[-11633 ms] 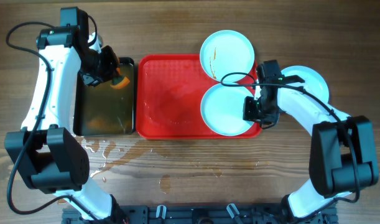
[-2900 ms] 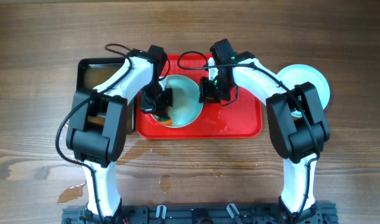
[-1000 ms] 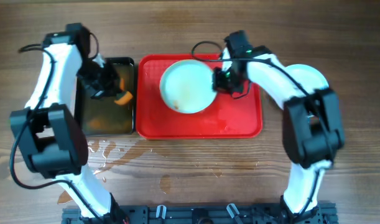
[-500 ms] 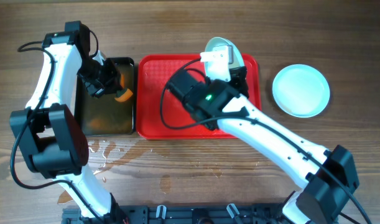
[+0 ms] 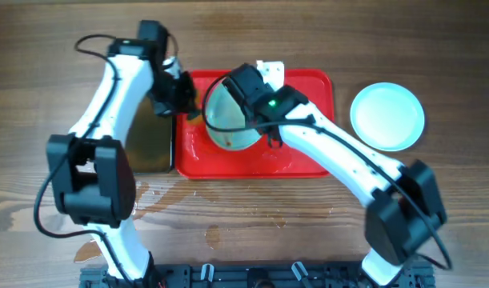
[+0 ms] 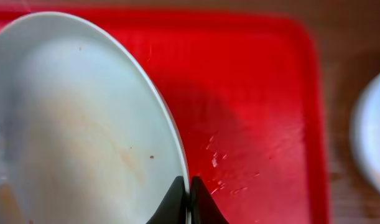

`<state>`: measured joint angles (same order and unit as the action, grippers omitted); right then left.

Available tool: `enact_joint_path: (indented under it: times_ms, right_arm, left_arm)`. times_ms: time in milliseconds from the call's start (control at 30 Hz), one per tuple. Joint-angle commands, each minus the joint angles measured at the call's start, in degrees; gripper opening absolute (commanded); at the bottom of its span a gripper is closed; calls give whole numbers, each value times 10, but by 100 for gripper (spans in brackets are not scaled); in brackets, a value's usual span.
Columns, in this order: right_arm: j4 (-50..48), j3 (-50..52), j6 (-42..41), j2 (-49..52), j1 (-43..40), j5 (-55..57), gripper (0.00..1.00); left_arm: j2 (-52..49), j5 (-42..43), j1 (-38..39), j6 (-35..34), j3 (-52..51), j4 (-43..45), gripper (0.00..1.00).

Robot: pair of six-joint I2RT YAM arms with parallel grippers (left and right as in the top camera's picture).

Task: Clean dirty plates on tray and stack at the side
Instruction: 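Scrub the held plate again with the sponge using the left gripper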

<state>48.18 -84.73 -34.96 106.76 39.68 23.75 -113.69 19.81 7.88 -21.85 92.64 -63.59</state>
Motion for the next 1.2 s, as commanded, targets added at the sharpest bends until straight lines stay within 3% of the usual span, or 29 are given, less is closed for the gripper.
enact_joint_path:
  times_ms: [0, 167, 300, 500, 633, 767, 900, 1100, 1167]
  right_arm:
    - [-27, 1, 9, 64, -27, -162, 4]
    - [-68, 6, 21, 130, -83, -312, 4]
    - [-123, 39, 26, 132, -124, -386, 4]
    - [-135, 54, 35, 133, -135, -393, 4]
    - [-134, 54, 35, 135, -135, -392, 4]
    - [-139, 58, 35, 138, -135, -392, 4]
    - [-145, 63, 35, 138, -135, -393, 4]
    - [-149, 63, 34, 138, -135, -397, 4]
    - [-149, 63, 35, 138, -135, -397, 4]
  left_arm:
    - [11, -35, 46, -61, 1, 26, 4]
    - [11, -47, 90, -150, -104, 115, 4]
    - [11, -76, 107, -174, -172, 158, 4]
    - [11, -185, 123, -178, -226, 170, 4]
    - [11, -301, 123, -176, -226, 235, 4]
    - [11, -360, 123, -176, -226, 286, 4]
    - [11, -349, 132, -174, -226, 286, 4]
    - [11, -63, 178, 46, -226, 194, 4]
    - [11, -39, 189, 88, -226, 190, 4]
